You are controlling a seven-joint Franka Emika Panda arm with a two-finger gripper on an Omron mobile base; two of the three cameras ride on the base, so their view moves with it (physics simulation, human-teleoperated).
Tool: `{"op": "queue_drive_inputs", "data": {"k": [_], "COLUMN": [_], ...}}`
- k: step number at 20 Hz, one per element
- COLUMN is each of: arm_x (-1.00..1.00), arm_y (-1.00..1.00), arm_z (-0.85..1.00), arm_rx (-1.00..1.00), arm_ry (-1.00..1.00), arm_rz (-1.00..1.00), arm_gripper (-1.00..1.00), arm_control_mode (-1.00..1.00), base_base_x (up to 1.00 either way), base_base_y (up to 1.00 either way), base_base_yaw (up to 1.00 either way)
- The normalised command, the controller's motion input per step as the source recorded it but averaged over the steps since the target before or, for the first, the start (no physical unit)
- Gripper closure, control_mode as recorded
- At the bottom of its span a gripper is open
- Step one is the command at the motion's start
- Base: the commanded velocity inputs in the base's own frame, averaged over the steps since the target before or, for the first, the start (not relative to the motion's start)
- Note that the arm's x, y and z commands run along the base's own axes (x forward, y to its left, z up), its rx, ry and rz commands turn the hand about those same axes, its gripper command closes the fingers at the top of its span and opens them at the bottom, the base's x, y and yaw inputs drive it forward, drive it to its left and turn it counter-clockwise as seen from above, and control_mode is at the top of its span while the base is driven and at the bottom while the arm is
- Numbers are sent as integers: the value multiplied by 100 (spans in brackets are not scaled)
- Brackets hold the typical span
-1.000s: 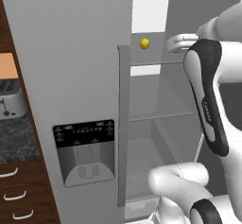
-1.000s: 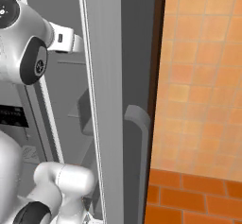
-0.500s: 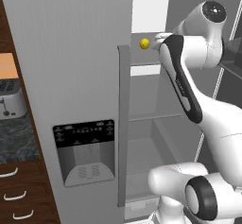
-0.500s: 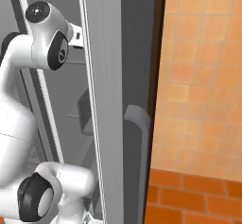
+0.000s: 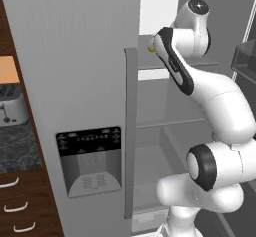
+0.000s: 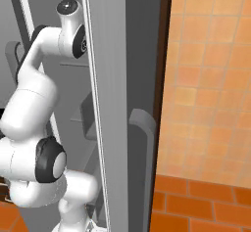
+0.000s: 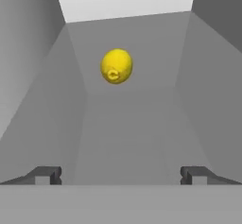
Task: Place one lemon and one chicken drumstick in each tupperware on the nearby counter, to pack two identical lunches.
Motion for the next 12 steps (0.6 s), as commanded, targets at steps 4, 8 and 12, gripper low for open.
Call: {"op": "queue_drive_inputs", "data": {"k": [4,8,12], "arm_x": [94,76,78], "arm_y": [0,0,0], "arm_z": [-28,-15,-12], "arm_rx": [0,0,0], "arm_ry": [0,0,0], "arm_rz": [0,0,0], "arm_gripper": [-100,-100,-100], "arm_control_mode": [-100,-100,-100], "base_base_x": [0,0,0], "base_base_y": [0,0,0], "base_base_yaw": [0,0,0]}}
